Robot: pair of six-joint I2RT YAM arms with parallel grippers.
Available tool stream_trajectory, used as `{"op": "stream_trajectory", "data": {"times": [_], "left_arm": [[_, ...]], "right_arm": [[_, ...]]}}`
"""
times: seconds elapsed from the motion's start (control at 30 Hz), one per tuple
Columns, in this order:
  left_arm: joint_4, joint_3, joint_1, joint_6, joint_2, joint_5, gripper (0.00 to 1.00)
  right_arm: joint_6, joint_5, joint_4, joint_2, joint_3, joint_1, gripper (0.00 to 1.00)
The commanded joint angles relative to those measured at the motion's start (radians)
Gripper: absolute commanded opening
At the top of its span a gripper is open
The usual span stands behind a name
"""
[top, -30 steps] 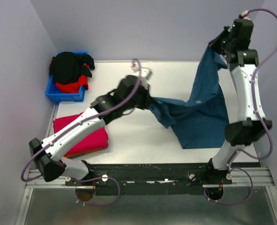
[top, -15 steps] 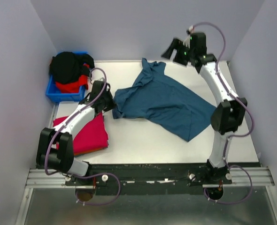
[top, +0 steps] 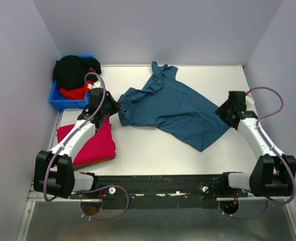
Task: Fold and stack the t-shirts
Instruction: Flatten out the tshirt
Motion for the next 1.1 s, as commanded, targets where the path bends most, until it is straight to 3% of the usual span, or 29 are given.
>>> {"op": "stream_trajectory", "data": {"times": [0.0,0.13,0.43,0.53,0.67,0.8,0.93,1.03,1.07], "left_arm": [[0.101,-0.087,0.005,-0.029,-0.038,-0.015,0.00],[0.138,-0.114,0.004,-0.032,-0.049,-0.005,0.00],[0.175,-0.158,0.005,-0.026,-0.092,0.060,0.00],[0.203,-0.198,0.005,-0.036,-0.122,0.069,0.00],[0.247,-0.241,0.005,-0.044,-0.162,0.068,0.00],[0.253,-0.258,0.002,-0.053,-0.144,0.095,0.00],[0.389,-0.330,-0.010,-0.121,-0.101,0.204,0.00],[0.414,-0.350,-0.038,-0.121,-0.080,0.210,0.00],[0.402,-0.350,-0.044,-0.112,-0.075,0.206,0.00]], "right_arm": [[0.093,0.111,-0.015,0.016,-0.132,-0.069,0.66],[0.099,0.061,0.055,0.045,-0.212,-0.142,0.66],[0.174,-0.035,0.081,0.283,-0.134,-0.230,0.57],[0.185,-0.049,0.071,0.334,-0.084,-0.247,0.37],[0.192,-0.031,0.065,0.395,0.013,-0.262,0.01],[0.189,-0.035,-0.001,0.533,0.206,-0.304,0.01],[0.140,-0.027,-0.100,0.659,0.451,-0.373,0.01],[0.016,-0.122,-0.173,0.758,0.666,-0.376,0.01],[-0.004,-0.166,-0.205,0.783,0.720,-0.376,0.07]]}}
